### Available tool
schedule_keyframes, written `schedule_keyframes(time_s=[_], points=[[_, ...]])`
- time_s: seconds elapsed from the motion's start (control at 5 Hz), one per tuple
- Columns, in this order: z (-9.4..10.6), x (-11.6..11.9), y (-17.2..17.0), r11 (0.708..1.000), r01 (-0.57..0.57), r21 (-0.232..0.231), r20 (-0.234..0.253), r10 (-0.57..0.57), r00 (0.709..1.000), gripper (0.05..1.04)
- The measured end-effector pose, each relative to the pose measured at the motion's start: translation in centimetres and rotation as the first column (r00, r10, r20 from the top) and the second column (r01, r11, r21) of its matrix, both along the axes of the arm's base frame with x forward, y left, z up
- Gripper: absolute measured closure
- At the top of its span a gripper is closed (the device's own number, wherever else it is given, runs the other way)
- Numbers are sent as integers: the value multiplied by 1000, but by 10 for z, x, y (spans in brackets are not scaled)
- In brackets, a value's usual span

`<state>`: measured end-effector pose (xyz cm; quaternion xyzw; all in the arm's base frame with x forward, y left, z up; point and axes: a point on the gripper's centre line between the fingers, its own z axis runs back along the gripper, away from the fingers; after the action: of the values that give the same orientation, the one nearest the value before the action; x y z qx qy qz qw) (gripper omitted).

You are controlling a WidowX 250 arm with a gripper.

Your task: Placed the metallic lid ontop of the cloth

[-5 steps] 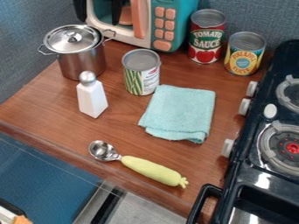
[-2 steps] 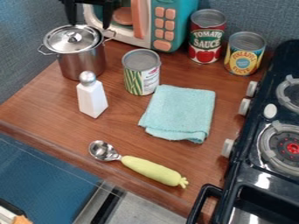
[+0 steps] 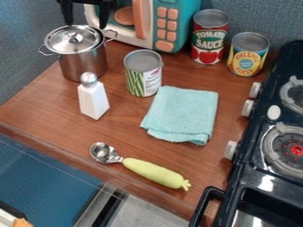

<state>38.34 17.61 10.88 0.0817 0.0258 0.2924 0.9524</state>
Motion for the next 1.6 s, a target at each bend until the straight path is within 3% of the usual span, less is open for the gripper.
schedule_keyframes(time_s=[1.0, 1.6], points=[[-8, -8, 18, 999, -35, 33, -19, 36, 999, 84], [-14, -14, 23, 998, -69, 14, -23, 69, 997, 84]])
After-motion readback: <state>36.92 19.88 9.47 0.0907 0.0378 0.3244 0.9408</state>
